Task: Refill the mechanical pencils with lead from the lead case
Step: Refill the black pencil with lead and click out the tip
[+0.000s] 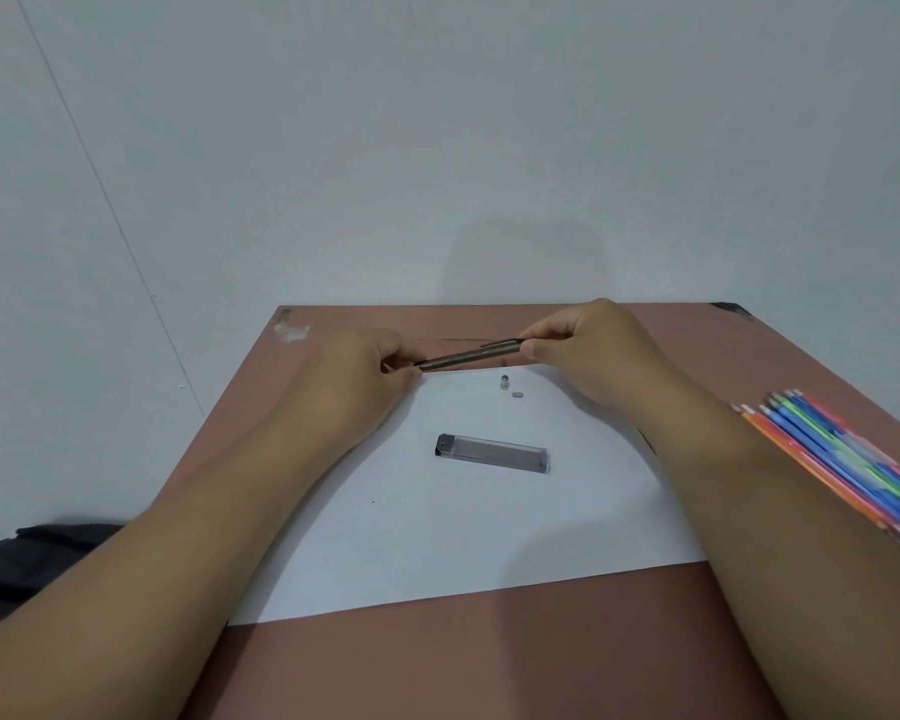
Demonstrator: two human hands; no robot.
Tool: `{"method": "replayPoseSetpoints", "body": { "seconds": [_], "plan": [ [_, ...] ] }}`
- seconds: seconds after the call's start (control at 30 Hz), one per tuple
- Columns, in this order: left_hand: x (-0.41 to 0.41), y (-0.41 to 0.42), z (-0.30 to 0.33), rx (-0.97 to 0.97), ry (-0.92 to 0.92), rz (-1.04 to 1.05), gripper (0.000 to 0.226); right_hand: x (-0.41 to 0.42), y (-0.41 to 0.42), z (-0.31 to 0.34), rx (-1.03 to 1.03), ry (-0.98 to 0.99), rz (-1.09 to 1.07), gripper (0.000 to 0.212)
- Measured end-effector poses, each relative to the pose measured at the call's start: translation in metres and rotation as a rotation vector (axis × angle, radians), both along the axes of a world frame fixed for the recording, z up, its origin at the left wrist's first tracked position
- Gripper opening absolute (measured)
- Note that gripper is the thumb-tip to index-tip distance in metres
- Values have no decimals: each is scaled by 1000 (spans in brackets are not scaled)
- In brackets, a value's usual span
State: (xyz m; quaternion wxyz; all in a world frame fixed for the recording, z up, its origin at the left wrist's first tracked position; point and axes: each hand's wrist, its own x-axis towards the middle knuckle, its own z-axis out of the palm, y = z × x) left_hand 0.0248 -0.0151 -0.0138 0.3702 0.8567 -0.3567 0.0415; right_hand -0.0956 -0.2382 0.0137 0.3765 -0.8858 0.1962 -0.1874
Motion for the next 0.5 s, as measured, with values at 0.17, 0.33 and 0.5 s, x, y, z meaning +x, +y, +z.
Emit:
{"method": "replayPoseSetpoints", "body": {
  "seconds": [0.17, 0.33, 0.5],
  "plan": [
    [1, -5, 0, 60, -29, -8, 16, 3, -5, -7, -37, 88, 7, 9],
    [1, -4, 1, 65, -48, -17, 20, 4, -6, -7, -40, 127, -6, 11],
    [0, -4, 1, 68, -60, -26, 22, 2, -5, -7, -57, 144, -5, 13]
  ]
}}
